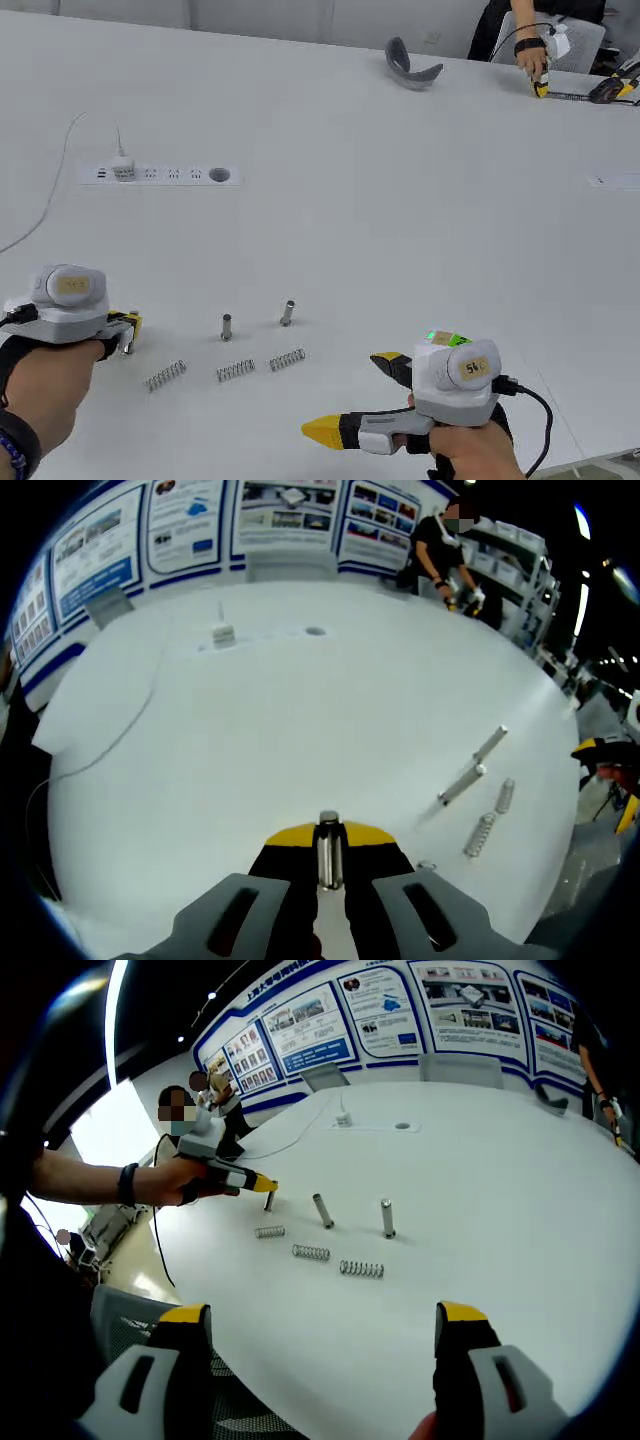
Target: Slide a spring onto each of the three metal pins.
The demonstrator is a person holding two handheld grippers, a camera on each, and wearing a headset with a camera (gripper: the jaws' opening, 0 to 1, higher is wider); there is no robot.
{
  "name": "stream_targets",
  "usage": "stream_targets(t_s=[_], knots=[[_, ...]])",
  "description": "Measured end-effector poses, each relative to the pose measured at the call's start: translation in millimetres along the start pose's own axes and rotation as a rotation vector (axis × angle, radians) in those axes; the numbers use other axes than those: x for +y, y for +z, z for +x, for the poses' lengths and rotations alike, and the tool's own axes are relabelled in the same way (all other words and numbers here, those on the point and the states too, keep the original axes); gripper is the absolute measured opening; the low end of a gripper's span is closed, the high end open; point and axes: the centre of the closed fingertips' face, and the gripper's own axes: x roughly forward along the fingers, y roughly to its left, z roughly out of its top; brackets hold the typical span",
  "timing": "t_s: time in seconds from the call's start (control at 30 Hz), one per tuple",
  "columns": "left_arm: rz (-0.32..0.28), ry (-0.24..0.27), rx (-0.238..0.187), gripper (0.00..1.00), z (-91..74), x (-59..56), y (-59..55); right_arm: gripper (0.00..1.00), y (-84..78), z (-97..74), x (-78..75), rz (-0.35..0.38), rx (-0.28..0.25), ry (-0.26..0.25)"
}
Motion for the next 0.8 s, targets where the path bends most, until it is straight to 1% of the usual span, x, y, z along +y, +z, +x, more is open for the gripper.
stream_targets(t_s=[0.8], knots=[[-0.019, 0.007, -0.025, 0.07, -15.3, 3.9, -6.3, 0.93, 0.7, 0.2, 3.5, -0.006, -0.003, 0.003]])
